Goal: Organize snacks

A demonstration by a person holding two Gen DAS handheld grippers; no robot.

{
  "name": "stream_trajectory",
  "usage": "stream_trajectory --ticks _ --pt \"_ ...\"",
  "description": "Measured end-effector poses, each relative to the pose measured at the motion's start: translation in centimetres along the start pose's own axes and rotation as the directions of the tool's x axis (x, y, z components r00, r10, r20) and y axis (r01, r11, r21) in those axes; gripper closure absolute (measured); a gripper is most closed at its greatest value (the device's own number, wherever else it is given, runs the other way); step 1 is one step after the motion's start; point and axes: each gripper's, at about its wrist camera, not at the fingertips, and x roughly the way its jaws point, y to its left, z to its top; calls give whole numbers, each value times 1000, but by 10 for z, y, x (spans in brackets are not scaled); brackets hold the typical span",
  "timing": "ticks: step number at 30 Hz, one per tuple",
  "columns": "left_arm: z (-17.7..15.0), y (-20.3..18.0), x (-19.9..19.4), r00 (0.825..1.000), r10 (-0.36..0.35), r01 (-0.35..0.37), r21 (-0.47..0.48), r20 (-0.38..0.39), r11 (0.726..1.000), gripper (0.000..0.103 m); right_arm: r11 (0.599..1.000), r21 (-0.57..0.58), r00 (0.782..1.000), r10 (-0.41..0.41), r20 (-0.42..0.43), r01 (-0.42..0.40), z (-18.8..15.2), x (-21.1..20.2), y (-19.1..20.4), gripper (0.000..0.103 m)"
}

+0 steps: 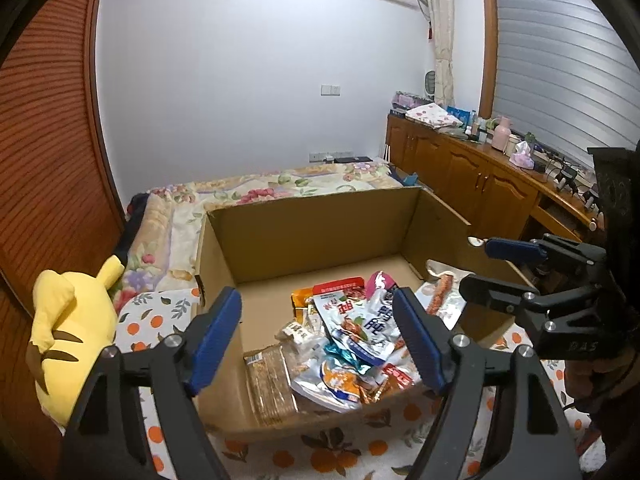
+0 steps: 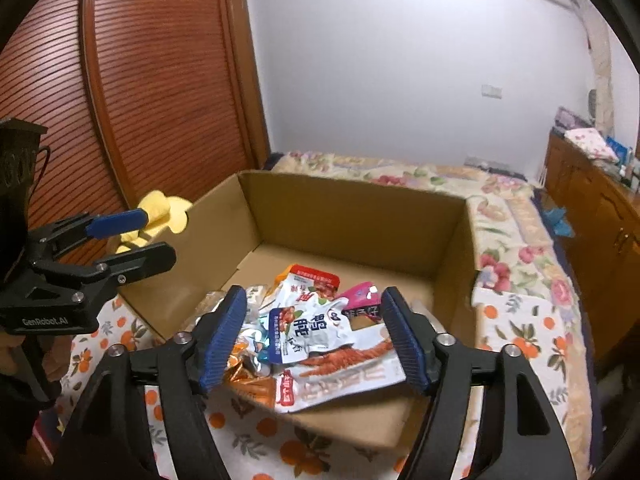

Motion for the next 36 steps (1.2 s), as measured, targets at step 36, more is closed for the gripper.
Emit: stream_trajectory --ticks 36 --pt "-50 -47 -131 984 124 -121 -26 125 992 0 990 46 970 -139 200 133 -41 -136 39 10"
